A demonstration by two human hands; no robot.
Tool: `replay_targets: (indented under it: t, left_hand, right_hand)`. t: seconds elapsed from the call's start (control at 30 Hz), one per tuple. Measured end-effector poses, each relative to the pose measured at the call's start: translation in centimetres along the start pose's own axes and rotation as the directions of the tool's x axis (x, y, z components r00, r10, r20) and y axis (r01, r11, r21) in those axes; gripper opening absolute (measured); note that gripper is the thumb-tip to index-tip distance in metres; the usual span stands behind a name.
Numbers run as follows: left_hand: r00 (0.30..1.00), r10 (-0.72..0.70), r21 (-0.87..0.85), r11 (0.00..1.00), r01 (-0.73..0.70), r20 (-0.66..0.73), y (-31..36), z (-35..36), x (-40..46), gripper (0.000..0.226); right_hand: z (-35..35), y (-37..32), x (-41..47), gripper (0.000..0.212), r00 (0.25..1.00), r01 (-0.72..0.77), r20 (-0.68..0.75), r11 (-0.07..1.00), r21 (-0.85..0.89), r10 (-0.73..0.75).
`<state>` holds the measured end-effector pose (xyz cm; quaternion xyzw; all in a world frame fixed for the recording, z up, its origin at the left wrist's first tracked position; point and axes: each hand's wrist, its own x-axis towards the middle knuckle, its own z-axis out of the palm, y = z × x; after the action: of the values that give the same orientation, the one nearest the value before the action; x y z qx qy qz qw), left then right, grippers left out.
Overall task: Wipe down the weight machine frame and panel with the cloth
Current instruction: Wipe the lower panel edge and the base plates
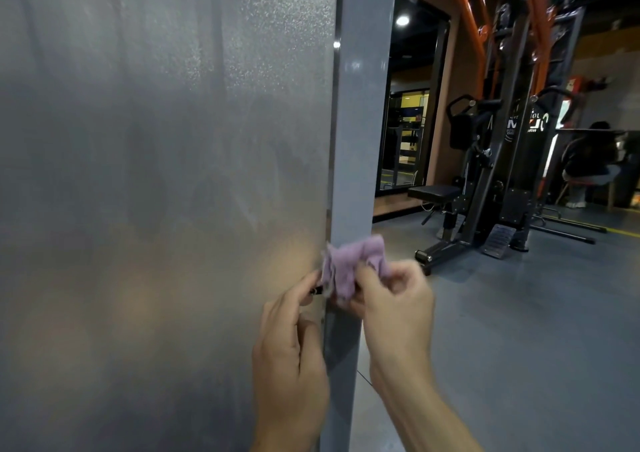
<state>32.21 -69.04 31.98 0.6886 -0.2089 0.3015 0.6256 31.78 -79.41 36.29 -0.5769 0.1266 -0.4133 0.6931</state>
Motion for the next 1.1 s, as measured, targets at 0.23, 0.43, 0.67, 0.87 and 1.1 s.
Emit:
replay_targets:
  t: [0.23,0.43,0.67,0.87,1.1]
  left_hand:
    - [1.0,0.01,-0.05,0.999,-0.01,-0.01,0.2,0.2,0.3,0.051]
    - [1.0,0.027,-0.086,0.996,-0.027,-0.009,0.9,0.5,1.8,0.068]
    - [0.997,0.078,-0.109,0.991,-0.078,-0.007,0.8,0.5,1.4,0.057]
    - [0.999,0.044,-0.154,0.987,-0.041,0.015,0.3,0.2,1.5,0.046]
    - [0.993,0.088,-0.114,0.99,-0.079,0.074,0.0,-0.5,0.0,0.032]
  right_hand:
    - [3.2,-5.3,2.6,0.019,0.991,0.128,0.036,0.99,0.066,-0.131]
    - [4.5,-9.2,5.0,0.018,0.979,0.186,0.055,0.973,0.134,-0.195]
    - [0.0,-1.4,0.6,0.019,0.999,0.014,0.045,0.998,-0.064,-0.011]
    - [3.2,-8.7,3.2,0.015,0.973,0.203,0.102,0.978,0.047,-0.207]
    - [-3.9,-3.5,1.9,0.007,0.995,0.075,0.069,0.997,-0.018,-0.074]
